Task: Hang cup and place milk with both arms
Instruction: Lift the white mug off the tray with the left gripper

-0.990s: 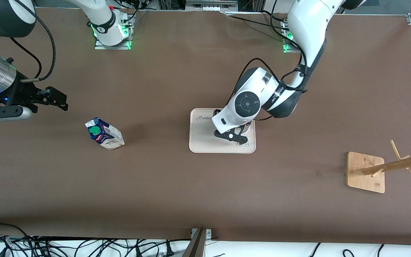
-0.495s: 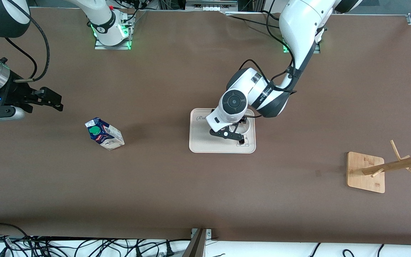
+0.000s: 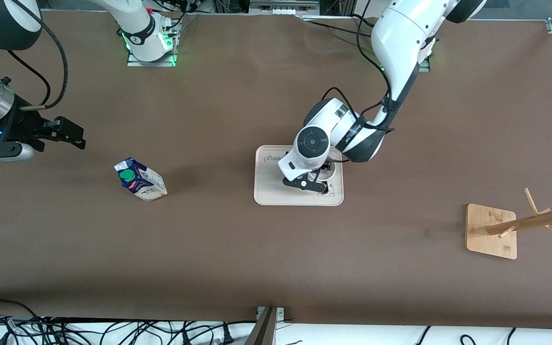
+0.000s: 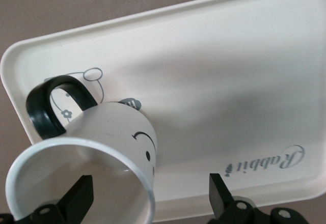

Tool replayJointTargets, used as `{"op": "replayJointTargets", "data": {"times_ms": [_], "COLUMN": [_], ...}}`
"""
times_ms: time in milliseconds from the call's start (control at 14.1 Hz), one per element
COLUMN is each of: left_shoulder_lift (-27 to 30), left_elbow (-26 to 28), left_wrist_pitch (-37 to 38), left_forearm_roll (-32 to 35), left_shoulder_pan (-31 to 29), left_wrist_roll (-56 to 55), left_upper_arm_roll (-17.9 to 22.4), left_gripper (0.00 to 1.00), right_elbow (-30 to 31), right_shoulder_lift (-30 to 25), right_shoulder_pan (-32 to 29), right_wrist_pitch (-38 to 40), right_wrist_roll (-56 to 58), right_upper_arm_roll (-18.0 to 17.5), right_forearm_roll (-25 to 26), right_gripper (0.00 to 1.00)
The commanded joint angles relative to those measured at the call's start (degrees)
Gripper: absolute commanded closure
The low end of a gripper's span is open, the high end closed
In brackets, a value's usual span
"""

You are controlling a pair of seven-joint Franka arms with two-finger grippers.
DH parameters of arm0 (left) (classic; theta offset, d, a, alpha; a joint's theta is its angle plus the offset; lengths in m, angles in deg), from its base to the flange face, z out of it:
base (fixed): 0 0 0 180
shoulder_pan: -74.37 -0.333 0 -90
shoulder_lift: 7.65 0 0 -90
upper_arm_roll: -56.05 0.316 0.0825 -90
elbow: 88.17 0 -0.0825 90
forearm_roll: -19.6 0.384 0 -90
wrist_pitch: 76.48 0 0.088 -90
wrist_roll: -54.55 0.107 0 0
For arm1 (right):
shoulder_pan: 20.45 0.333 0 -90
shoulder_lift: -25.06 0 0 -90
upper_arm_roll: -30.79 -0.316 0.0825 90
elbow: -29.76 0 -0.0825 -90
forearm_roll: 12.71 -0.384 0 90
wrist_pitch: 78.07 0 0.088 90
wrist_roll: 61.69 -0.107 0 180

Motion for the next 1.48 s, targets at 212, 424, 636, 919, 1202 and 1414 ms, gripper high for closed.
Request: {"op": "replayJointTargets", "data": {"times_ms": [212, 424, 636, 919, 1202, 1414], "left_shoulder_lift": [0.25, 0.25, 0.25, 0.60, 3.58, 10.16], "left_elbow": [0.72, 0.54, 0.63, 0.54, 0.01, -0.07], "left_wrist_pitch": [-2.00, -1.65, -1.47, -1.30, -1.03, 0.36], "left_forearm_roll": [2.24, 2.33, 2.24, 1.89, 2.15, 2.33], "left_shoulder_pan": [1.73, 3.58, 3.49, 3.23, 2.97, 2.09], "left_wrist_roll": [-11.56, -16.62, -16.88, -17.49, -17.24, -16.88], "left_upper_arm_roll": [-0.10, 0.07, -0.01, -0.10, 0.25, 0.69], "left_gripper": [0.90, 1.00, 1.00, 1.00, 1.00, 1.00], "right_elbow": [-0.86, -0.94, -0.86, -0.86, -0.86, -0.86], "right_shoulder_lift": [-0.10, -0.10, -0.10, -0.10, -0.10, -0.10], "right_shoulder_pan": [0.30, 0.30, 0.30, 0.30, 0.30, 0.30], "right_wrist_pitch": [0.83, 0.83, 0.83, 0.83, 0.83, 0.83], "right_wrist_roll": [0.31, 0.31, 0.22, 0.22, 0.22, 0.22], "right_upper_arm_roll": [0.51, 0.51, 0.60, 0.60, 0.60, 0.60], "right_forearm_roll": [0.70, 0.70, 0.70, 0.70, 0.70, 0.70], "right_gripper": [0.00, 0.00, 0.00, 0.00, 0.00, 0.00]}}
